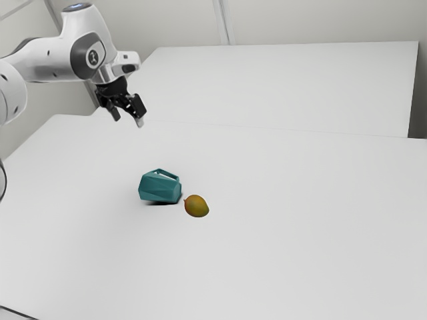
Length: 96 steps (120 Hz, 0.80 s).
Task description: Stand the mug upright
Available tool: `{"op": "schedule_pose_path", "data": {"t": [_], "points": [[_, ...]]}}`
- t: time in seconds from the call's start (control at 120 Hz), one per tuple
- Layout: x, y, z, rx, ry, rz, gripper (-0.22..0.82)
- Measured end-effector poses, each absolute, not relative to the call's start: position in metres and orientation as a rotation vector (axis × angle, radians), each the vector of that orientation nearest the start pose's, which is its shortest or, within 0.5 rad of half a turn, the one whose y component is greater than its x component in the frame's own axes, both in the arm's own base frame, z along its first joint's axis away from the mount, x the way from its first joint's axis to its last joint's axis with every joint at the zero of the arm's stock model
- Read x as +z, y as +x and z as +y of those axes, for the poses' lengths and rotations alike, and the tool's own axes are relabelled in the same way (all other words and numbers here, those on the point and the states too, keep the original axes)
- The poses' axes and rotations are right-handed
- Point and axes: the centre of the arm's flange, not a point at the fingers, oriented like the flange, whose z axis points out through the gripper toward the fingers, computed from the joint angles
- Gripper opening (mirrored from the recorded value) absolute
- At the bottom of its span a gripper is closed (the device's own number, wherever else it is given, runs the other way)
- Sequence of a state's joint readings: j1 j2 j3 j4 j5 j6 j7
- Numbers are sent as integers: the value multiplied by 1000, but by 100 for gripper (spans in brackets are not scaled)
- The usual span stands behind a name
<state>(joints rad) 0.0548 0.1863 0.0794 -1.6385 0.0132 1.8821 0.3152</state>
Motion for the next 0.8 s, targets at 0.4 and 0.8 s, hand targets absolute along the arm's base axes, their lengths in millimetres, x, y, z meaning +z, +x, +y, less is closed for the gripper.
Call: {"op": "schedule_pose_path", "data": {"t": [0.4,0.8], "points": [[449,593,131,-8,-3396,101,60],[341,583,179,151,-3779,1,60]]}}
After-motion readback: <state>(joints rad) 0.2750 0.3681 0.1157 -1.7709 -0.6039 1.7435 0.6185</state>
